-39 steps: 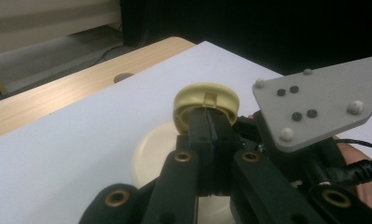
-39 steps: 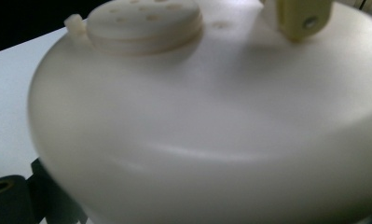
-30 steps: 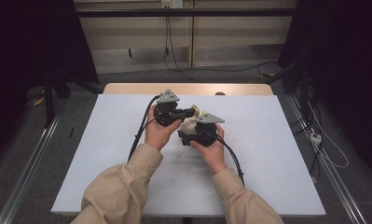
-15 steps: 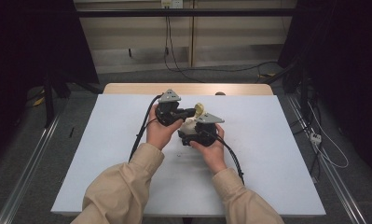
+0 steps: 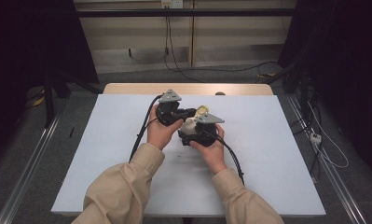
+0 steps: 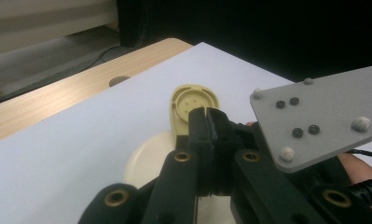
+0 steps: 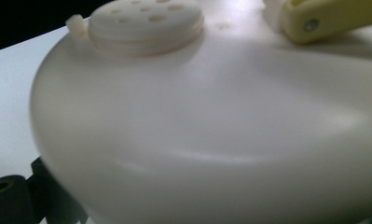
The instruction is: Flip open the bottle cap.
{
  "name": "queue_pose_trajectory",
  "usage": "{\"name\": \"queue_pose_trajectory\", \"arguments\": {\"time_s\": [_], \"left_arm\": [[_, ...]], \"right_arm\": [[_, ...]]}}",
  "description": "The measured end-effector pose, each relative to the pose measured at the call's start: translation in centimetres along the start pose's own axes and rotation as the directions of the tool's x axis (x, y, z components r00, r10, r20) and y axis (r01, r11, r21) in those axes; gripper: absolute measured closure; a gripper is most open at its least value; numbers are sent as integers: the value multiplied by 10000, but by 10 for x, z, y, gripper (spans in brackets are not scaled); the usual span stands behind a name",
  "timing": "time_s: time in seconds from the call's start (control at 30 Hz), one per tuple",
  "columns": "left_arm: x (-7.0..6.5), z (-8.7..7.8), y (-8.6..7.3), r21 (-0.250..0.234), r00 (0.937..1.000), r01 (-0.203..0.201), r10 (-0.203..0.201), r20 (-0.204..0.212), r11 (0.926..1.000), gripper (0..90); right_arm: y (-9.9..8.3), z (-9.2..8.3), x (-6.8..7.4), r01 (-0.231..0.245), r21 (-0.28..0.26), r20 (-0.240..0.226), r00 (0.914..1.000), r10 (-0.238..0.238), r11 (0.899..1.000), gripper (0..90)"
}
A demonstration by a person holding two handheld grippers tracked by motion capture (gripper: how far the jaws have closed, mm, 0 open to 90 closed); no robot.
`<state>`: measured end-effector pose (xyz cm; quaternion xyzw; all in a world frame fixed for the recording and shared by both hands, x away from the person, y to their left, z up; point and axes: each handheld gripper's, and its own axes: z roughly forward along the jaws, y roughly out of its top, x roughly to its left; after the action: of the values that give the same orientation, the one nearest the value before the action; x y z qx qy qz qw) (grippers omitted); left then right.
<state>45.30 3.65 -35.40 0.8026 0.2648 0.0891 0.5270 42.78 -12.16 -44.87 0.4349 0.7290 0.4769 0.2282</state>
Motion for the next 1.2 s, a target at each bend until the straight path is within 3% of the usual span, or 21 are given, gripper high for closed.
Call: {"name": "queue_pose_trajectory", "arguments": {"time_s": [0.37,1.2], "left_arm": [[1,-5,0,-46,9996,-3,2,-282,10000,806],[11,-22,-20,95,9952,623,-614,-757,9980,408]], "right_arm": [[0,1,0,7,-8,22,10000,-7,10000,44],[0,1,0,7,-16,58,10000,-7,10000,44]]}}
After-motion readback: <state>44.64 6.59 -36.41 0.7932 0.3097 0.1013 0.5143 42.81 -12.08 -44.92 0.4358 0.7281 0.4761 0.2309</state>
